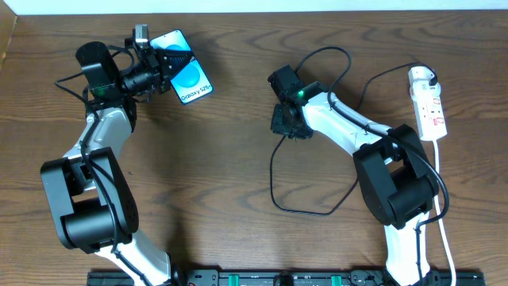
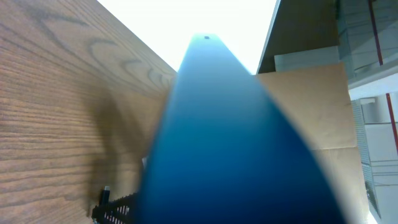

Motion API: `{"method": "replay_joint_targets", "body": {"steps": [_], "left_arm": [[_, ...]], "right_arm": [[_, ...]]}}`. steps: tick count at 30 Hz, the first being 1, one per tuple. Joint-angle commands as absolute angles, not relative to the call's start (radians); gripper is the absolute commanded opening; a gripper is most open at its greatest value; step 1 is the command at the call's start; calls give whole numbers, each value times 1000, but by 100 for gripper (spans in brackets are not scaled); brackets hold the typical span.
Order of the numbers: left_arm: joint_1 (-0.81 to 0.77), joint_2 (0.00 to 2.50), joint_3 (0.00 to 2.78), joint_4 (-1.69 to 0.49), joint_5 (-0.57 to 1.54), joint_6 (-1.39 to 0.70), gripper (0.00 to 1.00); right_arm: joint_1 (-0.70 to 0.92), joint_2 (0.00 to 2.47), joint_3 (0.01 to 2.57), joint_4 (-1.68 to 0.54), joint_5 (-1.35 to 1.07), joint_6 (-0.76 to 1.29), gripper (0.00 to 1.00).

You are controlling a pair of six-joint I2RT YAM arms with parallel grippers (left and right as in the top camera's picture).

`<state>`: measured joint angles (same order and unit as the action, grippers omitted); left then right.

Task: Plug charger to phone and switch on socket

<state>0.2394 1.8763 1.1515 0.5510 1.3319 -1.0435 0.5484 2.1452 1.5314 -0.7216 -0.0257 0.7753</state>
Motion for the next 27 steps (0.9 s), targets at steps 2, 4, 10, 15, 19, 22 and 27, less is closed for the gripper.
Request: {"method": "replay_joint_targets", "body": {"steps": [2, 4, 10, 15, 19, 22, 27], "left_arm": [[239, 1875, 1166, 562, 1350, -1041, 7], [239, 1875, 1166, 562, 1350, -1042, 7], [239, 1875, 1166, 562, 1349, -1042, 7], [239, 1875, 1166, 563, 1349, -1044, 7], [240, 1875, 1166, 602, 1345, -1118, 7], [240, 1875, 1166, 735, 1346, -1245, 7], [240, 1875, 1167, 1090, 1353, -1503, 8]], "right_arm": [[551, 2217, 1523, -713, -20, 797, 17], [553, 2224, 1523, -692, -23, 759, 1], [519, 2206, 1555, -575, -339, 332, 1], [441, 2100, 1599, -580, -740, 113, 1], [402, 1997, 1599, -578, -943, 88, 1], [401, 1972, 1599, -563, -1071, 89, 1], [428, 1973, 1599, -471, -1246, 168, 1]]}}
